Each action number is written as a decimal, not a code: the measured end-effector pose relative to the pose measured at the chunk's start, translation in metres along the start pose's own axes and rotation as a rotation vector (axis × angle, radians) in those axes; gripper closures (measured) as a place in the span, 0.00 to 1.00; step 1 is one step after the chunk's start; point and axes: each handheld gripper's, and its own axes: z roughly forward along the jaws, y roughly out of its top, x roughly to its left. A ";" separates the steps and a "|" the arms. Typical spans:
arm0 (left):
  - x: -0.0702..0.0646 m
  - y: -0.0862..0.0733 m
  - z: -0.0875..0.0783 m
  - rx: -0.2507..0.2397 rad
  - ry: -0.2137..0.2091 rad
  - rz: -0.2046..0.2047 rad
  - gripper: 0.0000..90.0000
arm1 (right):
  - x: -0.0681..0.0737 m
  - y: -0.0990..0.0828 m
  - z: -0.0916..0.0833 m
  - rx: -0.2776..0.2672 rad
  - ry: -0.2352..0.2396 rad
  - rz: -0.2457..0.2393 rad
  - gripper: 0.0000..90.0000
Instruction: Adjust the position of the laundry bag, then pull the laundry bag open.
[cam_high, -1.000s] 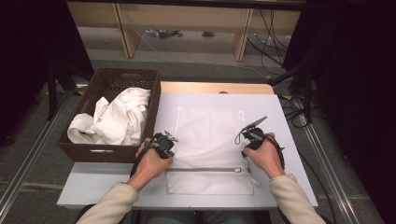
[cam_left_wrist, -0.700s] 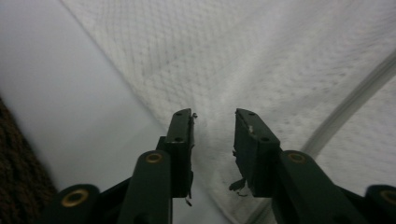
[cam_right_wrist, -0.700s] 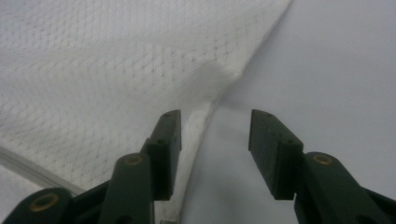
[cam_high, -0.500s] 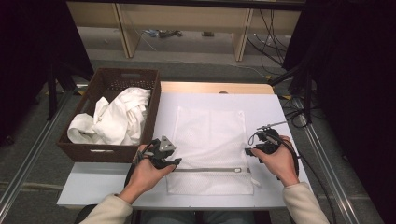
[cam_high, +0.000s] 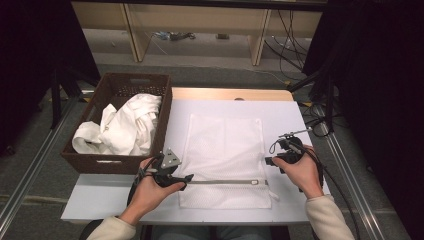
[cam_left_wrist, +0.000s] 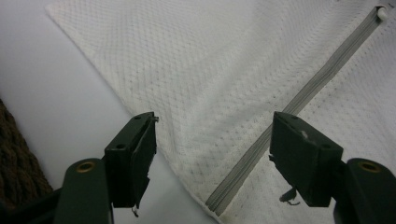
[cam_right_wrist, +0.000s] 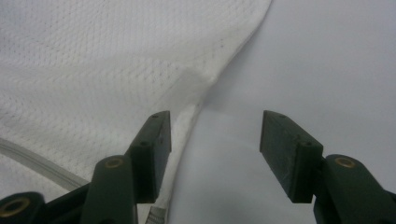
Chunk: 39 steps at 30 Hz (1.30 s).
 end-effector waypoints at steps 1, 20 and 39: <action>0.000 0.001 0.000 0.000 0.006 0.003 0.35 | -0.002 -0.001 0.001 -0.018 0.019 -0.007 0.50; -0.001 0.000 0.002 0.003 0.007 0.002 0.36 | 0.005 -0.005 -0.006 0.166 -0.006 0.048 0.63; -0.001 0.003 0.007 0.011 -0.011 0.031 0.37 | 0.020 -0.013 0.012 0.301 0.089 0.048 0.76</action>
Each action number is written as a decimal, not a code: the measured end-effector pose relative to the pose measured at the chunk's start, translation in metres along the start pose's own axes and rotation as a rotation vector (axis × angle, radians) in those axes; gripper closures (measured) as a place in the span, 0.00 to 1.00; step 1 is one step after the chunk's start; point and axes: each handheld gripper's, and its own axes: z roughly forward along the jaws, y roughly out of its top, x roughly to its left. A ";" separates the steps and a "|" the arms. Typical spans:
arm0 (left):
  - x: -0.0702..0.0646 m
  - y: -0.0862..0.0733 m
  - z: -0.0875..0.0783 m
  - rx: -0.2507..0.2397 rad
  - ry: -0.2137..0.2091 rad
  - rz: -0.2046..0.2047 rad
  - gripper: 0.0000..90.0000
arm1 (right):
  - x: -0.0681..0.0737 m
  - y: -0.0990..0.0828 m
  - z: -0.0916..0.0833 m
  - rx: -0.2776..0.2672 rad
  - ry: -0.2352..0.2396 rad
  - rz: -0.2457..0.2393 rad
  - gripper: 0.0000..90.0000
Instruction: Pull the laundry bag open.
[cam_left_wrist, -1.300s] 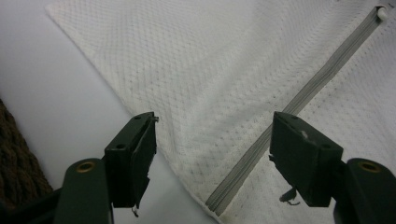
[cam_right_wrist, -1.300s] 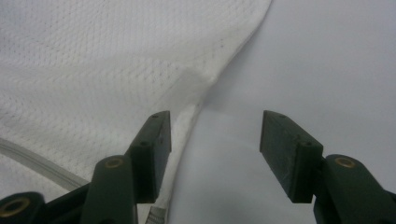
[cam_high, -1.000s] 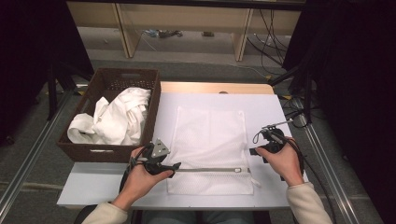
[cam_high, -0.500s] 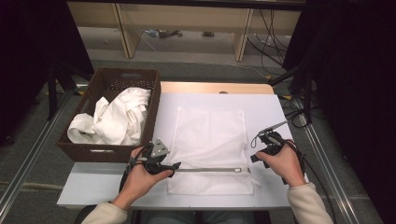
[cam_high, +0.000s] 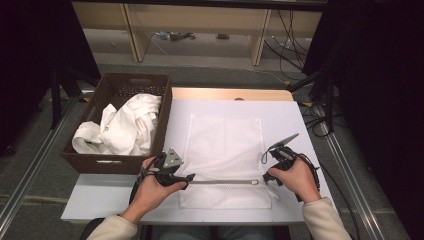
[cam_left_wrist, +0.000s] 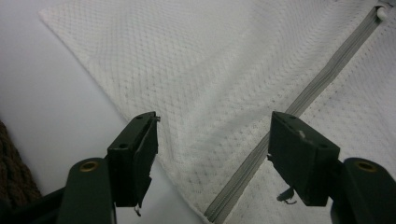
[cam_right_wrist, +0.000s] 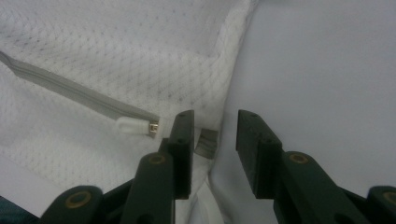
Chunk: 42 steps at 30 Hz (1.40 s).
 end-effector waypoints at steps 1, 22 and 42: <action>0.000 0.000 0.000 -0.002 0.001 0.004 0.37 | 0.003 -0.001 -0.001 0.016 0.003 0.043 0.76; 0.000 0.001 0.002 0.007 -0.003 0.039 0.39 | 0.011 0.002 0.016 0.051 -0.048 -0.019 0.88; -0.002 0.003 0.004 -0.010 -0.010 0.036 0.41 | 0.020 0.001 0.017 0.060 -0.058 0.002 0.96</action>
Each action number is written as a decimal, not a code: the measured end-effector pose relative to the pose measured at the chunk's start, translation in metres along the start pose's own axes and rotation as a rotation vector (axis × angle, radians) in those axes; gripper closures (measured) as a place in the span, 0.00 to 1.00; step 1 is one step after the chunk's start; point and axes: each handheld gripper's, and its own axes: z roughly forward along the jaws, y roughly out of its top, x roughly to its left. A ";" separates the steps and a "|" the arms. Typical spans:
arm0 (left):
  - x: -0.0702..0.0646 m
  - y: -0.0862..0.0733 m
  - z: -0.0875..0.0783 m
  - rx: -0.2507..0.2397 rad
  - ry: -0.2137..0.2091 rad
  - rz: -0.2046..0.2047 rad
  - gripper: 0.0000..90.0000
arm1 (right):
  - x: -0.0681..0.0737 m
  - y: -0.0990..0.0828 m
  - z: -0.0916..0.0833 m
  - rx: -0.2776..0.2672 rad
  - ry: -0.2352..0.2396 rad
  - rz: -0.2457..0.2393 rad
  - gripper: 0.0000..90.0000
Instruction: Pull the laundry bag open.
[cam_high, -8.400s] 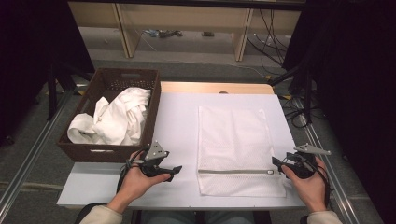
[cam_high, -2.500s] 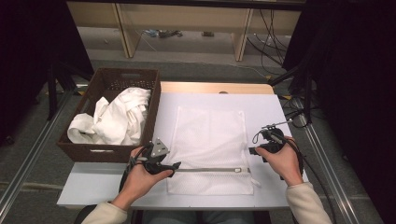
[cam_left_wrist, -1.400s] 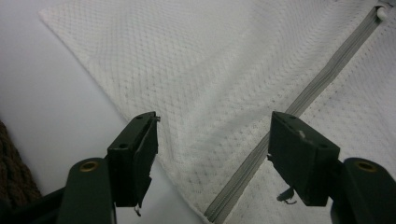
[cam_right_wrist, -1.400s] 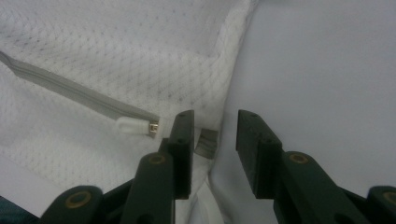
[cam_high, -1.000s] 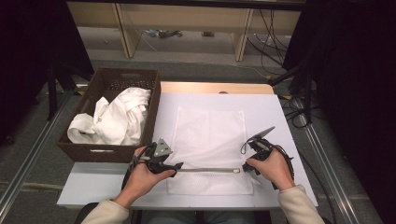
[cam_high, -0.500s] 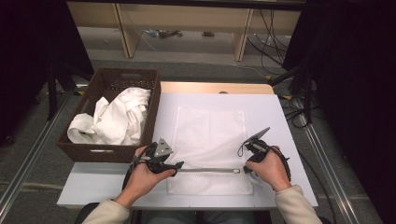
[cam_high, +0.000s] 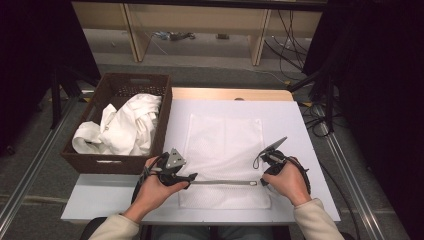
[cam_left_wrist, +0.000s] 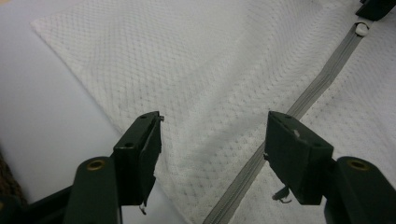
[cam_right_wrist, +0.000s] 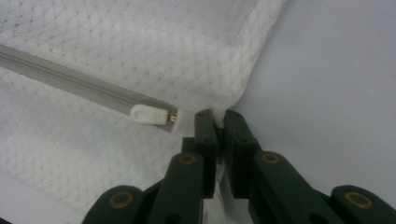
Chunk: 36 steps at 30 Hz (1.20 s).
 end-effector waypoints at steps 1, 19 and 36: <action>-0.001 0.000 0.001 -0.005 -0.005 -0.012 0.41 | -0.001 0.000 0.001 -0.014 -0.003 -0.024 0.96; -0.051 0.034 0.022 -0.088 -0.153 0.093 0.50 | 0.006 -0.001 -0.027 -0.050 0.026 -0.083 0.97; -0.088 0.060 0.070 -0.059 -0.266 0.192 0.63 | 0.009 -0.002 -0.036 -0.104 0.033 -0.125 0.97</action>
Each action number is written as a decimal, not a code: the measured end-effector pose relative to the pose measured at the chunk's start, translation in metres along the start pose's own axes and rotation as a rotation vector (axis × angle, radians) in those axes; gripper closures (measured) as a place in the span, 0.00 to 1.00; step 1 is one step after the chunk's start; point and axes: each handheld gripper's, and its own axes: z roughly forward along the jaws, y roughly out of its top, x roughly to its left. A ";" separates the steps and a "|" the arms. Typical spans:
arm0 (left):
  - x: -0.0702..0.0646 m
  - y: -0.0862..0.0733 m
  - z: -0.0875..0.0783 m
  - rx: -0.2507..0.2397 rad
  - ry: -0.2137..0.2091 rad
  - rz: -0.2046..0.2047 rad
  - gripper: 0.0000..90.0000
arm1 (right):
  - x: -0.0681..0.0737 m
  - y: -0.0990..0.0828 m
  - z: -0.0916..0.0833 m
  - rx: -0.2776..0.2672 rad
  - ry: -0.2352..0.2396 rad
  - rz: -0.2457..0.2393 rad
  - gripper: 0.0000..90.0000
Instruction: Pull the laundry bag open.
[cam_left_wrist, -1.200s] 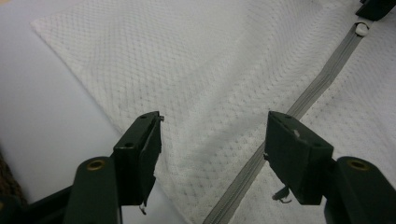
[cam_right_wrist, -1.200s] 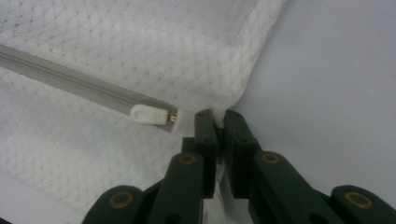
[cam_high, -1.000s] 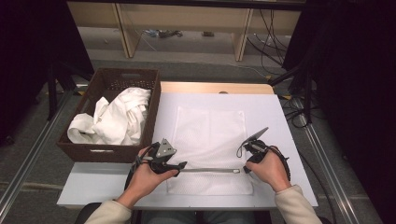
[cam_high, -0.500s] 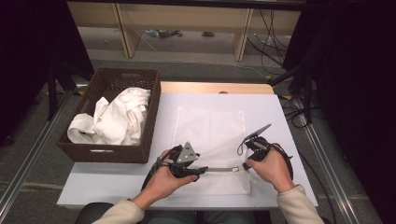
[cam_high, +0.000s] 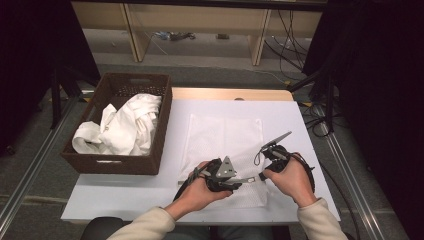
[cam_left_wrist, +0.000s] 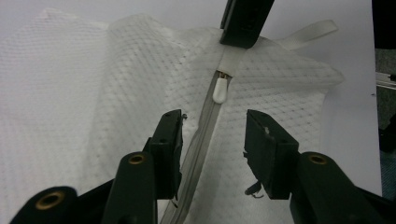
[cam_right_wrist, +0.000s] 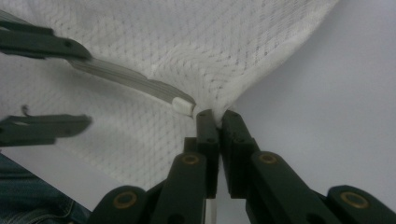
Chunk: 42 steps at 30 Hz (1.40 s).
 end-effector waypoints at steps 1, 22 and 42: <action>0.001 0.001 0.002 0.011 -0.006 0.008 0.64 | -0.001 0.000 -0.001 0.002 0.018 -0.026 0.97; -0.005 0.005 0.026 0.031 -0.038 0.055 0.74 | 0.018 -0.001 -0.017 -0.009 0.051 -0.001 0.97; -0.003 0.003 0.027 0.007 -0.096 -0.069 0.87 | 0.022 -0.002 -0.018 -0.023 0.053 -0.002 0.97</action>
